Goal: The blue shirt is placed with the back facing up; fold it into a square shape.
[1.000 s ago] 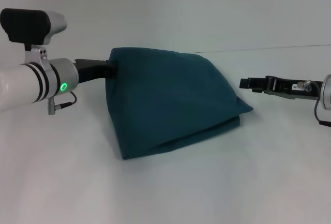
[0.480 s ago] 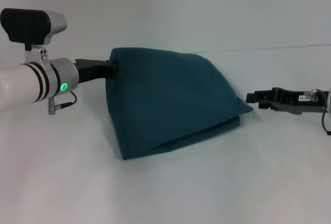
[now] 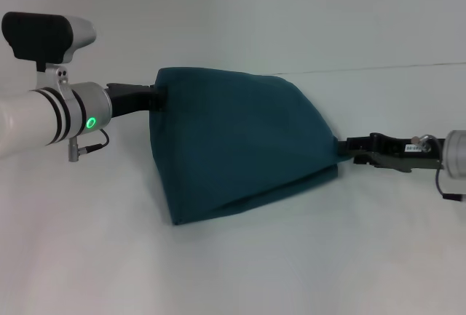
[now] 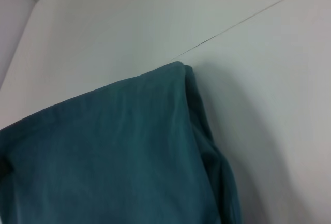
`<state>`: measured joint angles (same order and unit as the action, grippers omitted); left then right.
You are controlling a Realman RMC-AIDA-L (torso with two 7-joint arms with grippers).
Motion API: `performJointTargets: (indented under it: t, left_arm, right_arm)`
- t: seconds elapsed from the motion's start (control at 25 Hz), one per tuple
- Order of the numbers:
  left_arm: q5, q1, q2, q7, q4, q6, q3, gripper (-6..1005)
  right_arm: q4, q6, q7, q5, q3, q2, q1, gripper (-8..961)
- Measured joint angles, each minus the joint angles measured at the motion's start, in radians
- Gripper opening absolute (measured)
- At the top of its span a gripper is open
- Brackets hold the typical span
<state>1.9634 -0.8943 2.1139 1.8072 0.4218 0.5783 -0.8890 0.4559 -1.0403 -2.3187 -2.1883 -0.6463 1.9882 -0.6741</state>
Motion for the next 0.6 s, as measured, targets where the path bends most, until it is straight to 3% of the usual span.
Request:
performJointTargets:
  t: [0.24, 0.6]
  left_arm:
    - [0.0, 0.001, 0.0, -0.001, 0.0, 0.0, 0.0, 62]
    - [0.0, 0.001, 0.0, -0.003, 0.0, -0.001, 0.003, 62]
  right_arm:
    - [-0.013, 0.041, 0.008, 0.002, 0.004, 0.026, -0.021, 478]
    - [-0.053, 0.113, 0.004, 0.004, 0.001, 0.034, -0.044, 389]
